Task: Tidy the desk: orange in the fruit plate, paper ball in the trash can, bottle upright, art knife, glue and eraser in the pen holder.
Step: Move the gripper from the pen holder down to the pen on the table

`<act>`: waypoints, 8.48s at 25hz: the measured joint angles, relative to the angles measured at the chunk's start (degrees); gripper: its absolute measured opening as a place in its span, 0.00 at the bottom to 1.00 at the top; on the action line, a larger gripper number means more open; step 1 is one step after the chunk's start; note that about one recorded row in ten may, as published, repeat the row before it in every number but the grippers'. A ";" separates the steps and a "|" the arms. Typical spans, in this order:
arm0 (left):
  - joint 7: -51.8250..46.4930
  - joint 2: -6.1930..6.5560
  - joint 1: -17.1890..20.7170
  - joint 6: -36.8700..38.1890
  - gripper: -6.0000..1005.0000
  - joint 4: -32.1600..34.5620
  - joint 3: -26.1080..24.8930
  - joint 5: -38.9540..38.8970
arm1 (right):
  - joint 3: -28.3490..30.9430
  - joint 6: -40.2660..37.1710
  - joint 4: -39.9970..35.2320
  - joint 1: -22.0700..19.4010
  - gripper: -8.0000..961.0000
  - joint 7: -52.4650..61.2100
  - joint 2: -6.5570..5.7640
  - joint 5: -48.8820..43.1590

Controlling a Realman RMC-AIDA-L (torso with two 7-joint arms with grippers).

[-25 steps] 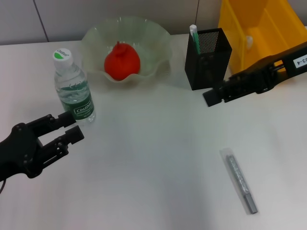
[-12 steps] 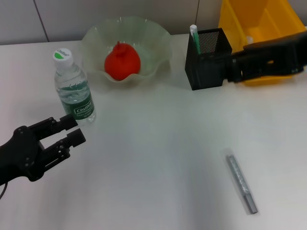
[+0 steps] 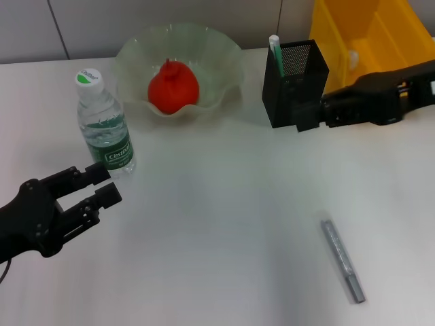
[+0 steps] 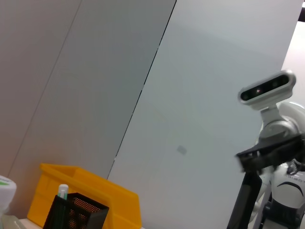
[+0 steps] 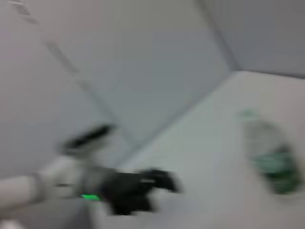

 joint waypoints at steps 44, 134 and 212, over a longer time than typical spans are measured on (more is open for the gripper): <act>2.36 -0.16 -1.33 -3.70 0.48 -0.67 -2.14 3.67 | -18.00 9.93 7.96 12.00 0.43 26.15 3.85 -51.05; 12.21 0.70 -7.61 9.68 0.51 5.11 -2.11 17.41 | -27.51 18.09 16.79 11.99 0.40 31.99 4.43 -50.22; 11.96 0.35 -6.95 10.22 0.51 5.01 -2.03 17.40 | -31.59 19.91 22.03 14.55 0.27 31.90 4.25 -50.78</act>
